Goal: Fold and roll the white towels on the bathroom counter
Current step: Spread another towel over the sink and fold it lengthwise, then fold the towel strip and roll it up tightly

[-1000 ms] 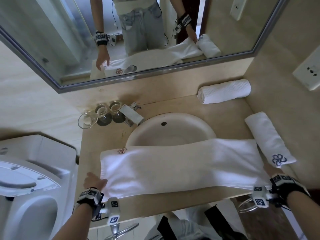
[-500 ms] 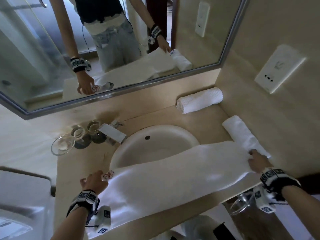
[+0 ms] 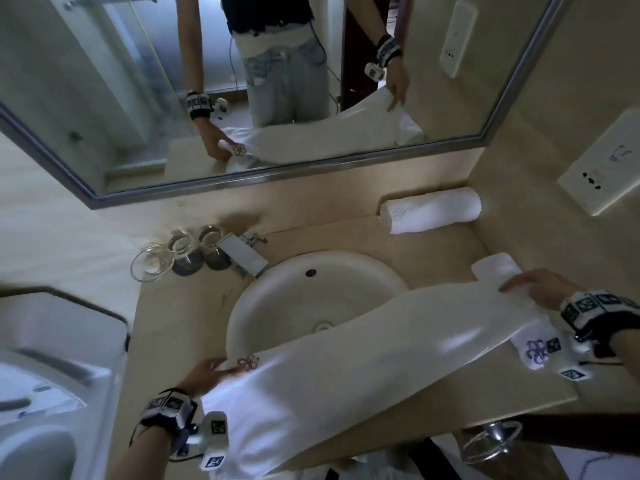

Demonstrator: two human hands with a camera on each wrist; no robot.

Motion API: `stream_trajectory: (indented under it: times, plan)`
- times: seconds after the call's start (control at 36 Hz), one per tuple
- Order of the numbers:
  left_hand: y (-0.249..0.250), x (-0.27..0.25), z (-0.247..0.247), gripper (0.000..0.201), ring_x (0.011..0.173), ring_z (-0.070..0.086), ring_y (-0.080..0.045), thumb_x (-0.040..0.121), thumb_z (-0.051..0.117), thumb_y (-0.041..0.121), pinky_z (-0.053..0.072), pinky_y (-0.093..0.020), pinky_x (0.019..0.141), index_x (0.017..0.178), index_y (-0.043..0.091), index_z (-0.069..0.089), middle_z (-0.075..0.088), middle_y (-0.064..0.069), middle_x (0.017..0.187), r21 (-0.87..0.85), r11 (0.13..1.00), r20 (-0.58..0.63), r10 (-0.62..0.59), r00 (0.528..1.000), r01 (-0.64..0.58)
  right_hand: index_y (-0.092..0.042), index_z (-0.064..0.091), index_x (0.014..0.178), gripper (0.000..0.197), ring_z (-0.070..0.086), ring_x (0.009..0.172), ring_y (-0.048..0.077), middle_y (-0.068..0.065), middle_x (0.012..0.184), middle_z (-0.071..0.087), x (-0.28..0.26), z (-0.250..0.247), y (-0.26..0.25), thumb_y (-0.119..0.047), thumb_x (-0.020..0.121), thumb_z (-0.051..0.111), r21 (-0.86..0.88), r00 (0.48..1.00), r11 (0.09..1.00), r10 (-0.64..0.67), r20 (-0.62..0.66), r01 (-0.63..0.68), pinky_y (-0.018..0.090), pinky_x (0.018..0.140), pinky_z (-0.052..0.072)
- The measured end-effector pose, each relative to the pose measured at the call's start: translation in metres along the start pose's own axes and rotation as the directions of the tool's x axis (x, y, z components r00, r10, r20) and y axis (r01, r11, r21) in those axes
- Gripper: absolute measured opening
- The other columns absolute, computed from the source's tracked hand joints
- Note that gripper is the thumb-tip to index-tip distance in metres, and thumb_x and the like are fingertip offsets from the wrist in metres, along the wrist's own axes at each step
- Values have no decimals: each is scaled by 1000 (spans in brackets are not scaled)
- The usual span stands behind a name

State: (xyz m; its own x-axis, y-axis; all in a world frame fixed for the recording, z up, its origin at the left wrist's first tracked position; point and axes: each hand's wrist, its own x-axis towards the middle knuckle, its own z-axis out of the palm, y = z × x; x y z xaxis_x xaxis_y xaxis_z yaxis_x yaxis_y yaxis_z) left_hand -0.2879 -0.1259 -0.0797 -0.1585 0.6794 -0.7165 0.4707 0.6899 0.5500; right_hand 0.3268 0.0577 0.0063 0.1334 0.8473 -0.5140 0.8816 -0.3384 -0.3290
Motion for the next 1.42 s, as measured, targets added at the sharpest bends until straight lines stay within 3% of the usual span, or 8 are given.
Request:
stream_trajectory:
  times: [0.42, 0.64, 0.72, 0.81, 0.97, 1.22, 1.31, 1.42]
  plan:
    - [-16, -6, 7, 42, 56, 49, -15, 46, 74, 53, 35, -26, 58, 57, 14, 63, 56, 4, 51, 7, 999, -260, 50, 964, -50, -20, 43, 140, 62, 53, 116, 37, 21, 141, 46, 20, -13, 4, 10, 87, 43, -68, 978, 986, -160, -137, 152, 40, 97, 40]
    - [-9, 0, 31, 18, 70, 53, -20, 76, 79, 9, 38, -24, 62, 68, 11, 62, 59, -5, 66, 10, 999, -119, -48, 992, 50, -24, 18, 149, 82, 34, 44, -1, -6, 151, 22, 51, -63, -45, 9, 82, 51, -503, 824, 778, -530, -203, 377, 13, 42, 27]
    - [-2, -7, 46, 20, 61, 50, -18, 79, 73, 0, 44, -20, 47, 69, 7, 57, 53, -5, 61, -28, 988, -28, -155, 988, 154, -18, 15, 151, 75, 62, 71, 27, 10, 145, 41, 76, -76, -62, 7, 88, 46, -544, 914, 811, -363, -182, 214, 31, 57, 48]
    - [1, -10, 55, 20, 55, 50, -14, 78, 76, 5, 43, -19, 41, 71, 7, 58, 54, -4, 59, -37, 985, -39, -167, 985, 166, -4, 37, 142, 54, 46, 121, 46, 30, 139, 42, 90, -74, -76, -10, 90, 52, -488, 856, 859, -363, -367, 155, 50, 96, 37]
    - [4, -9, 49, 13, 67, 59, -18, 77, 76, 3, 53, -23, 52, 81, 4, 63, 61, -10, 76, -29, 982, 17, -187, 982, 187, -10, 29, 146, 66, 35, 132, 38, 16, 150, 30, 62, 18, -91, -5, 85, 54, -133, 955, 988, -113, -275, 78, 48, 107, 36]
    - [25, 1, 39, 25, 49, 57, -12, 82, 74, 19, 49, -19, 49, 67, 6, 60, 57, -4, 59, 19, 977, 104, -212, 972, 211, 8, 46, 116, 33, 56, 87, 34, 18, 89, 55, -23, 176, -72, 1, 85, 55, 591, 934, 766, 353, -57, -253, 28, 69, 40]
    - [32, 7, 39, 29, 47, 55, -10, 87, 69, 28, 47, -19, 48, 72, 6, 58, 56, -6, 66, 94, 981, 139, -180, 974, 168, 11, 54, 69, 14, 37, 49, 20, 10, 49, 43, -57, 202, -77, 8, 83, 51, 722, 915, 604, 392, 100, -338, 21, 43, 34]
    - [34, 18, 37, 29, 80, 59, -18, 83, 72, 30, 52, -23, 50, 101, 14, 55, 56, -5, 99, 159, 982, 230, -141, 963, 105, -7, 53, 63, 29, 49, 52, 19, 9, 61, 55, -107, 236, -86, -6, 92, 48, 741, 880, 493, 373, 293, -456, 19, 46, 40]
